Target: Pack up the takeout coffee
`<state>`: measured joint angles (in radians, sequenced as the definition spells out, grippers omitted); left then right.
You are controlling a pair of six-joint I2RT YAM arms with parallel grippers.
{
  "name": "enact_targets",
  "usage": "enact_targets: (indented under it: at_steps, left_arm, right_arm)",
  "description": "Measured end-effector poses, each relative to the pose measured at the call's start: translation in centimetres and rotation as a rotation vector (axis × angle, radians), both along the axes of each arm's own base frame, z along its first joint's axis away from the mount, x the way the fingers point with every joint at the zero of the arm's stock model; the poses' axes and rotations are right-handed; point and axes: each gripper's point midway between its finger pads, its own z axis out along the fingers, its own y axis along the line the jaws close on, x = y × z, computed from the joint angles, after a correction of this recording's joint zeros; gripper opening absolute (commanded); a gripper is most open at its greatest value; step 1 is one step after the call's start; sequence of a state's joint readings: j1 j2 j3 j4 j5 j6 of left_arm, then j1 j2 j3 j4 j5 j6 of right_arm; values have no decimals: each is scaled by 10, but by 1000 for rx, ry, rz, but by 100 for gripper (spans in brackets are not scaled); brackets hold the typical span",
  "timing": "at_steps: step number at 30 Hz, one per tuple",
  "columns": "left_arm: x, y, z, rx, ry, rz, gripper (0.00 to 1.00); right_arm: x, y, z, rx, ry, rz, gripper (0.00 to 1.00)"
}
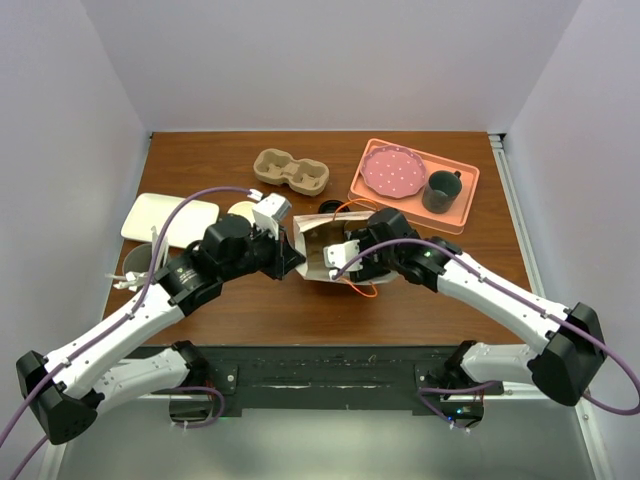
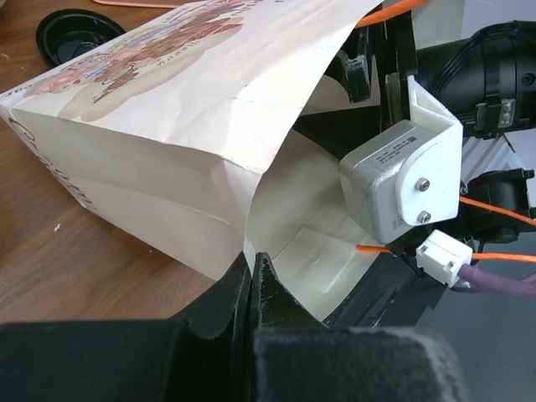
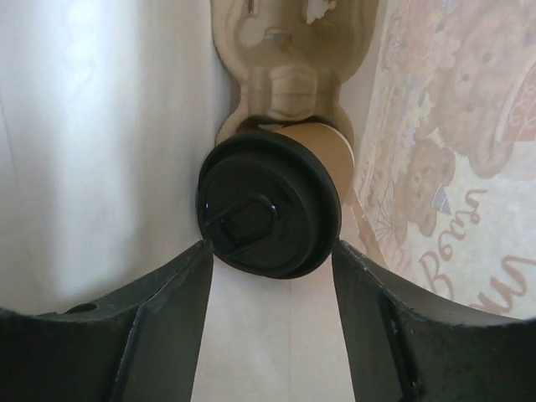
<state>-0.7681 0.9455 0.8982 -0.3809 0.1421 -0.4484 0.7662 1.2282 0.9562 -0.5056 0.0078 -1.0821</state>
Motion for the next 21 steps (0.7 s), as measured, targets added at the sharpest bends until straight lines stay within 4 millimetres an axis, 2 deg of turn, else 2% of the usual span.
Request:
enact_targets:
  at_steps: [4,6,15,21]
  left_arm:
    - [-1,1,-3,9,-5,-9,0]
    - [-1,1,-4,15,-9,-16,0]
    - [-1,0,-8,22,-26,-29,0]
    - [0,0,-7,24,-32,-32,0]
  right_arm:
    - [2,6,1,12,15,13,47]
    - [2,8,1,21,19,18,47]
    - [1,12,3,38,27,27,61]
    - [7,16,20,47,-6,36,66]
